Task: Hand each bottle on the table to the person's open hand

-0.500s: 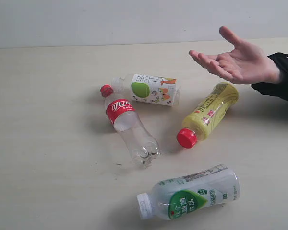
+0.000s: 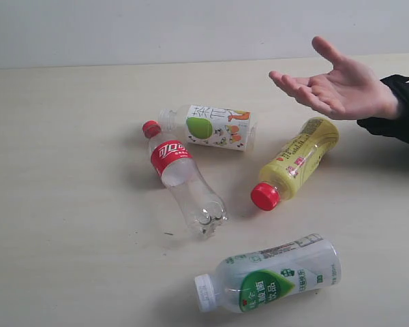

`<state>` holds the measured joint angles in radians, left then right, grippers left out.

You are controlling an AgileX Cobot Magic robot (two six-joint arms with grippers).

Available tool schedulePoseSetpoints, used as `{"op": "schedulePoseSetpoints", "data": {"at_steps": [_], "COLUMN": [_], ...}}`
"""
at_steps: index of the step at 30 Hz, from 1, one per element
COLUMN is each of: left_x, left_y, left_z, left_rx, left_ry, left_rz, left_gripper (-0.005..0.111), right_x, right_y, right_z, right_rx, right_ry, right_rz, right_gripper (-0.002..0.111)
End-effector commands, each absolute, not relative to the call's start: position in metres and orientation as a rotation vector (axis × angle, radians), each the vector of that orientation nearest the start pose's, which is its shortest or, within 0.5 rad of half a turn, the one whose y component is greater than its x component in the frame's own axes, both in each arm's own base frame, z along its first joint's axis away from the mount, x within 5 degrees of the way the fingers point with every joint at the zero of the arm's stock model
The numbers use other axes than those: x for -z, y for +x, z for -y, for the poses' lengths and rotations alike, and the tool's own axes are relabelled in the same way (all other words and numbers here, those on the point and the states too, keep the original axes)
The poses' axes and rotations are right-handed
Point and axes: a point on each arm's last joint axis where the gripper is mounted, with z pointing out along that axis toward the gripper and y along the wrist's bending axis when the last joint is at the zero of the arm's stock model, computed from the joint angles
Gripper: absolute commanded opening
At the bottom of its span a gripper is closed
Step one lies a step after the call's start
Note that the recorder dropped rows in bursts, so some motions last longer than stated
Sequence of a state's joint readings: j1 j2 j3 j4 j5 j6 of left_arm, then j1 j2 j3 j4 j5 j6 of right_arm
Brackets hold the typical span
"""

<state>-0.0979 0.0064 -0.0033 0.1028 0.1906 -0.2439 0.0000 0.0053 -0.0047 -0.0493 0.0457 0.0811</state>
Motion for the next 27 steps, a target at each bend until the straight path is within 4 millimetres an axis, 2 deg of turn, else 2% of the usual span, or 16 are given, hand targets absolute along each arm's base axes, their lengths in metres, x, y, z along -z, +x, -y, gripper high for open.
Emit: {"op": "schedulePoseSetpoints", "data": {"at_steps": [1,4,10,16,23,25,26,27], "left_x": [-0.196,-0.196,-0.196,-0.196,-0.196,-0.196,-0.196,-0.196], "left_y": [0.056,0.056,0.056,0.056,0.056,0.056,0.056,0.056], "left_z": [0.004,0.004,0.004,0.004,0.004,0.004,0.004,0.004], "left_rx": [0.174,0.174,0.174,0.174,0.174,0.174,0.174,0.174], "left_ry": [-0.049,-0.049,-0.049,-0.049,-0.049,-0.049,-0.049,-0.049], "left_rz": [-1.670,-1.670,-1.670,-1.670,-1.670,-1.670,-1.670,-1.670], "left_gripper": [0.000,0.000,0.000,0.000,0.000,0.000,0.000,0.000], "right_x": [-0.227,-0.234,-0.242,-0.239,-0.235,-0.243,-0.261,-0.269], "right_y": [0.054,0.052,0.049,0.050,0.051,0.048,0.044,0.043], "right_z": [0.000,0.001,0.002,0.007,0.006,0.007,0.004,0.002], "right_rx": [-0.159,-0.304,-0.325,-0.445,-0.476,-0.505,-0.463,-0.440], "right_ry": [0.132,0.243,0.248,0.398,0.426,0.424,0.344,0.305], "right_rz": [-1.319,-1.231,-1.136,-1.129,-1.178,-1.081,-1.071,-1.087], "right_gripper": [0.000,0.000,0.000,0.000,0.000,0.000,0.000,0.000]}}
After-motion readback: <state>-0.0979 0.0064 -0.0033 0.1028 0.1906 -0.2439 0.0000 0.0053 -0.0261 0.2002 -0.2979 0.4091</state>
